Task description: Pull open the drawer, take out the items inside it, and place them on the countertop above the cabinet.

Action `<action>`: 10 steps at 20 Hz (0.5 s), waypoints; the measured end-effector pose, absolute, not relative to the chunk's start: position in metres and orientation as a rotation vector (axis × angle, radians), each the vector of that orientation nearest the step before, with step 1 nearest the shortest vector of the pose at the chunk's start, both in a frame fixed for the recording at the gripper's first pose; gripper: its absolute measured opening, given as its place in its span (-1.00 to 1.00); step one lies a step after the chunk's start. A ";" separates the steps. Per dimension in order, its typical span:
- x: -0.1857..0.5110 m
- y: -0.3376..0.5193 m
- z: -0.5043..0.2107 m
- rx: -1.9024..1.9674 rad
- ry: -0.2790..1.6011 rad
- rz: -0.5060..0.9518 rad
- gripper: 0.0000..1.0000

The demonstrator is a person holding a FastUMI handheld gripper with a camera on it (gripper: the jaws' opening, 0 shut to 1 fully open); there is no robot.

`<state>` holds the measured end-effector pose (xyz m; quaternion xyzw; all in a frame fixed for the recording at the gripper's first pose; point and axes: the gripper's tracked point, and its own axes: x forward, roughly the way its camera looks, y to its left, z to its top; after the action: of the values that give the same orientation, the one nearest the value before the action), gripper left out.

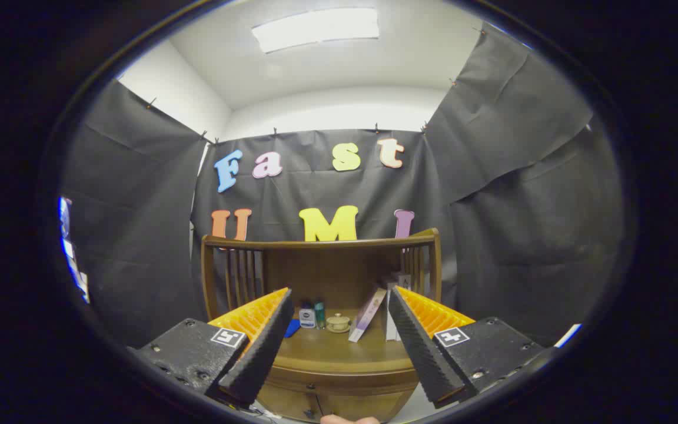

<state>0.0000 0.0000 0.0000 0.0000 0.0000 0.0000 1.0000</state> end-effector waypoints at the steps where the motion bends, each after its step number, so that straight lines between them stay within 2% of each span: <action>1: 0.001 -0.002 -0.001 -0.005 0.002 -0.013 1.00; 10: 0.008 -0.005 -0.018 0.033 0.043 -0.042 1.00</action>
<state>0.0082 -0.0053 -0.0176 0.0165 0.0213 -0.0210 0.9994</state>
